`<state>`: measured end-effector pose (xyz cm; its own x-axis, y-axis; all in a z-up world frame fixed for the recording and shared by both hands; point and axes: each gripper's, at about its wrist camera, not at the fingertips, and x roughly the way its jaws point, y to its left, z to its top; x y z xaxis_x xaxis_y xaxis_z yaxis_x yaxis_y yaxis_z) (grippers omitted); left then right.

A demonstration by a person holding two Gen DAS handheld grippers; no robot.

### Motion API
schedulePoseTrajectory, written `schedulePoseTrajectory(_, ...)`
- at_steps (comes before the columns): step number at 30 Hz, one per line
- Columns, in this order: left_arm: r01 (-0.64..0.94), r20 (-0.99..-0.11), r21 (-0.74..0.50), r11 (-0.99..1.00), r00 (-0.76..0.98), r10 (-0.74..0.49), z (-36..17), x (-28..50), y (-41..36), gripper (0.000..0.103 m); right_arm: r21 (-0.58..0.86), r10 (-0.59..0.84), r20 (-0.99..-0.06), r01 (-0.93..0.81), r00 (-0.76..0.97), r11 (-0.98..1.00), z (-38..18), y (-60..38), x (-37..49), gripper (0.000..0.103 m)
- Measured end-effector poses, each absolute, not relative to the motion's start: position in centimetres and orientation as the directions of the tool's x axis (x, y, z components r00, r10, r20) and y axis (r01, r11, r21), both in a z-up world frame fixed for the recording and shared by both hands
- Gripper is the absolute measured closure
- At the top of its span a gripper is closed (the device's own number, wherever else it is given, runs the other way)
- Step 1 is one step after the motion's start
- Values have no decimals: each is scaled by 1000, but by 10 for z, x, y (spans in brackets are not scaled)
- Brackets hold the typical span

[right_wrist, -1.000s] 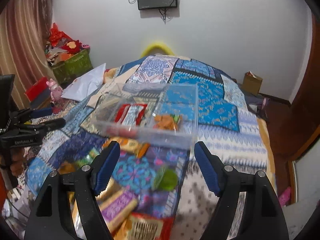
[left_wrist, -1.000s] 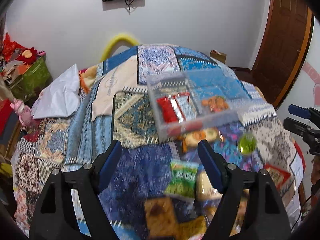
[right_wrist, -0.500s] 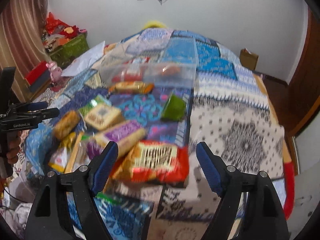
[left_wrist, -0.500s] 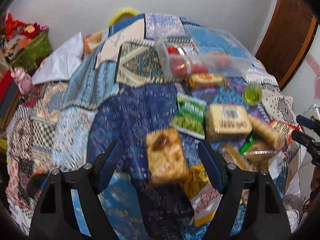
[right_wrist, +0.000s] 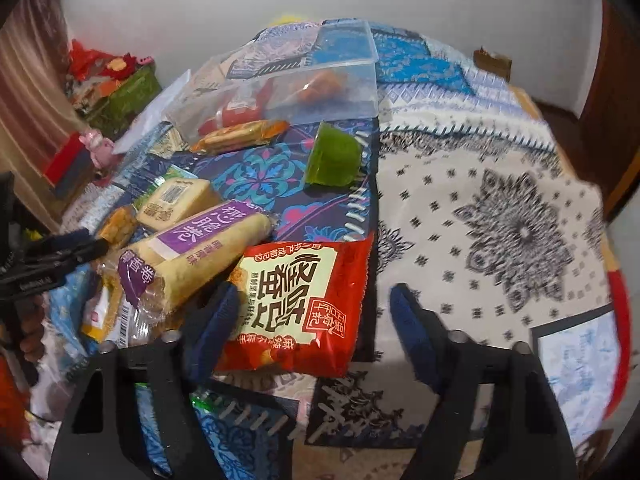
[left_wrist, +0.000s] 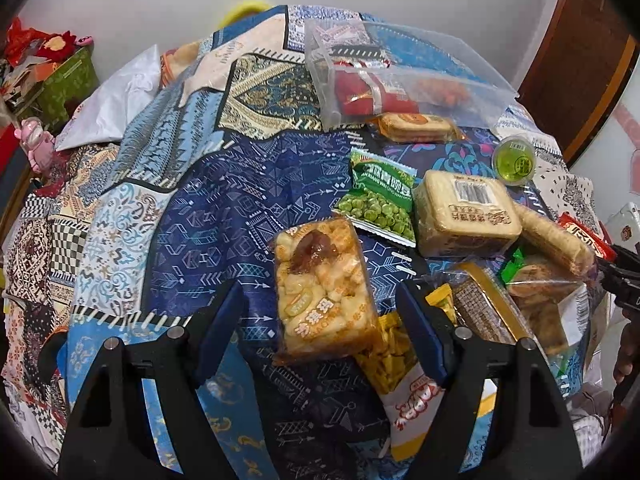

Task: Organize snacks
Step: 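Grasp the cracker pack with the left gripper while the right grasps the red snack bag, then lift both packs over the clear box and release them inside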

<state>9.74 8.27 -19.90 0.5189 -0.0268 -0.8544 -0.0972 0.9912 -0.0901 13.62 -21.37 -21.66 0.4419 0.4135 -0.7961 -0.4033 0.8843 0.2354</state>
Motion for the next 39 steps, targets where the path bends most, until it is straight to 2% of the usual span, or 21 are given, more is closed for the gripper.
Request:
schedulePoseTrajectory(3,-106,-858,-103,989,512,-35,-206,101,83,28,319,476,-779,-395,408,861,-221,-220,139,59)
schedulePoseTrajectory(6,-119,-861,-115,986,508,-39,-211,104,85,39,362,507,-764,-384,400,849,-222,-225,140,65)
schedulePoseTrajectory(8,-115,-860,-127,985,508,-52,-214,105,86,55,343,499,-762,-397,413,852,-220,-223,137,67)
schedulePoseTrajectory(10,-117,-858,-140,983,509,-62,-215,105,86,55,311,482,-762,-408,433,858,-217,-220,133,72)
schedulePoseTrajectory(16,-113,-843,-120,986,536,-41,-204,99,85,56,232,441,-751,-430,491,873,-203,-215,128,76)
schedulePoseTrajectory(27,-105,-784,-107,989,620,-19,-166,95,86,56,219,435,-699,-409,568,886,-170,-226,143,77)
schedulePoseTrajectory(39,-77,-713,-106,991,701,-22,-125,128,79,56,184,444,-591,-423,673,887,-119,-212,174,77)
